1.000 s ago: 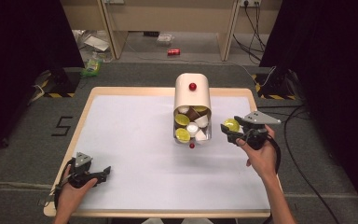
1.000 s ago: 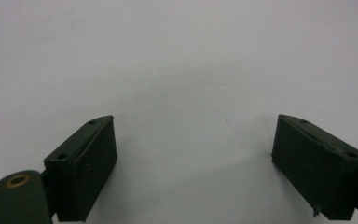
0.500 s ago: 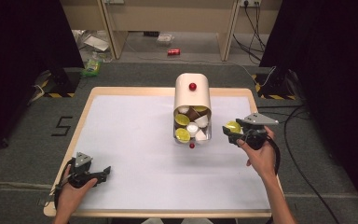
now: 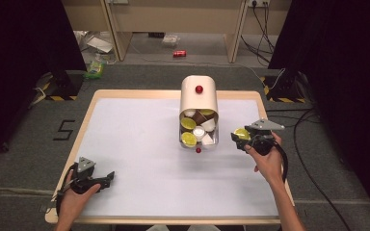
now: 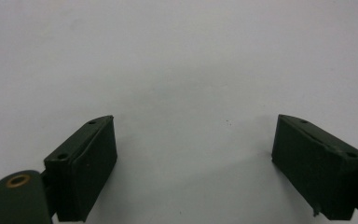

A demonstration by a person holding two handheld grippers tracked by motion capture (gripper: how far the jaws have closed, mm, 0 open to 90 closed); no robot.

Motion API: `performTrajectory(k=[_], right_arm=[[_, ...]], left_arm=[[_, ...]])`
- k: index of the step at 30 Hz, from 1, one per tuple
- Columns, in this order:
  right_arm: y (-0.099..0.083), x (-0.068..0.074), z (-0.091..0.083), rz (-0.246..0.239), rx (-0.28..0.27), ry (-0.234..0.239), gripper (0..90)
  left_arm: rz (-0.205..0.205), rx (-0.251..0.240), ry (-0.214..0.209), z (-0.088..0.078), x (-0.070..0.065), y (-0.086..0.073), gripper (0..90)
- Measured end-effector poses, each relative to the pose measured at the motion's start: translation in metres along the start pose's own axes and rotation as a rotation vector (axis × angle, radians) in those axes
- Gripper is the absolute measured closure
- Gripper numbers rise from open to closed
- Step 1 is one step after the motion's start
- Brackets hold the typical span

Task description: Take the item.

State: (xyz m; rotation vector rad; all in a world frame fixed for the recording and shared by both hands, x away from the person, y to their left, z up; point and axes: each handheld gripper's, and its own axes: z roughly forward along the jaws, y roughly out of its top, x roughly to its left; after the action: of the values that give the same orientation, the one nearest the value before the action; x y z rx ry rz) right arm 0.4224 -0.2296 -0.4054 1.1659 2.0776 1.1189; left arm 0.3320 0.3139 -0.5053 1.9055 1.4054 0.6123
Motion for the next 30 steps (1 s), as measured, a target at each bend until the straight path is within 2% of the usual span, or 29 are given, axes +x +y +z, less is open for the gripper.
performTrajectory(k=[7, 14, 28, 30], right_arm=[[-0.012, -0.005, 0.014, 0.013, 0.038, -0.010, 38.0], [-0.022, -0.004, 0.027, 0.005, 0.079, -0.007, 38.0], [-0.029, -0.001, 0.056, 0.019, 0.119, 0.005, 38.0], [-0.028, 0.000, 0.059, 0.006, 0.117, 0.009, 38.0]], left_arm=[[0.003, 0.003, 0.000, 0.000, 0.000, 0.000, 13.2], [0.003, 0.003, 0.000, 0.000, 0.000, 0.000, 13.2], [0.000, 0.000, 0.000, 0.000, 0.000, 0.000, 13.2], [0.003, 0.003, 0.000, 0.000, 0.000, 0.000, 13.2]])
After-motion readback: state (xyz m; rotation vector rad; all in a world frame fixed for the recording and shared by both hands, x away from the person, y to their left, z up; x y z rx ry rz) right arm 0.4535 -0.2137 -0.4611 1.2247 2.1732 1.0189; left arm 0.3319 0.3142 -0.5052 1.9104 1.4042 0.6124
